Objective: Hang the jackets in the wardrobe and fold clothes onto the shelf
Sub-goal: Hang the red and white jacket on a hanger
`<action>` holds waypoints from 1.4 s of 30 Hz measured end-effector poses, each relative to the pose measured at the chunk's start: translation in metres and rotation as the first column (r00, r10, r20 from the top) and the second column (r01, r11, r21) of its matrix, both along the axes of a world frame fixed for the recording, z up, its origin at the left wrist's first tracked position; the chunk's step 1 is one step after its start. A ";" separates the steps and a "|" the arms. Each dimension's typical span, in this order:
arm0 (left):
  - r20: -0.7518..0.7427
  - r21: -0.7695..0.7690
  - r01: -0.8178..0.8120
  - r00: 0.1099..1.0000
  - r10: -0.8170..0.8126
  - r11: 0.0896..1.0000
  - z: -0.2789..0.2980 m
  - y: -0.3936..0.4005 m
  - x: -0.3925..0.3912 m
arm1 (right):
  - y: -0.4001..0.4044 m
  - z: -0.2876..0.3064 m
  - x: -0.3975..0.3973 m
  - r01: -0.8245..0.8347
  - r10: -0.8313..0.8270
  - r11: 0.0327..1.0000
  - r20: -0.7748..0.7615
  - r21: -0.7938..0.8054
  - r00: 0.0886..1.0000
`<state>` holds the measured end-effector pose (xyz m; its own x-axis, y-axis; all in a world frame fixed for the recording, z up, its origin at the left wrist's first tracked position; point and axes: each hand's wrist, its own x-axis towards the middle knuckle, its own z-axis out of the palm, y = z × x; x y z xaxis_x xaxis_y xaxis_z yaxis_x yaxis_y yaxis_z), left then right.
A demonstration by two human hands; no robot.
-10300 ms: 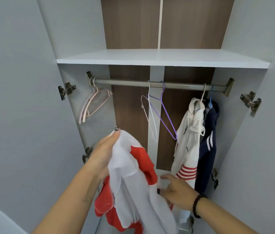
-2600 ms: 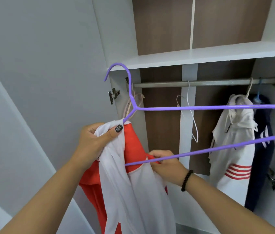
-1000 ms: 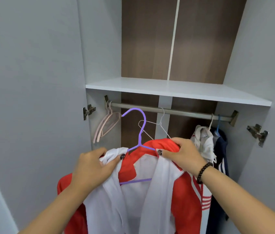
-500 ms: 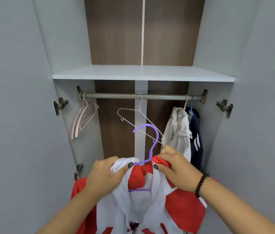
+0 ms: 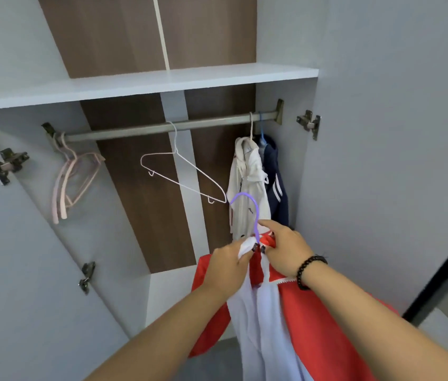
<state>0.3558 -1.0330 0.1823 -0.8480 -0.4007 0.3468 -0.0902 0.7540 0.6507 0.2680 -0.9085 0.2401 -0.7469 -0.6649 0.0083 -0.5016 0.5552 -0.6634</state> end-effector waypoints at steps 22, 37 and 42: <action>0.091 0.685 -0.124 0.992 0.085 0.718 0.007 -0.063 -0.165 | -0.078 0.040 -0.144 0.117 -0.118 0.991 -0.016 -0.065 0.993; 0.053 0.833 -0.025 0.998 -0.034 0.553 0.022 -0.180 -0.240 | -0.187 0.092 -0.204 0.237 -0.177 0.944 -0.253 0.230 0.951; 0.088 0.823 0.064 0.967 -0.239 0.564 0.017 -0.183 -0.249 | -0.190 0.090 -0.205 0.309 -0.198 0.845 -0.280 0.437 0.939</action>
<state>0.1073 -1.2162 0.1994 -0.9313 -0.2973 -0.2104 -0.1992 -0.0677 0.9776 0.0634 -1.0989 0.3305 -0.9056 -0.4175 -0.0744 -0.3991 0.8983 -0.1838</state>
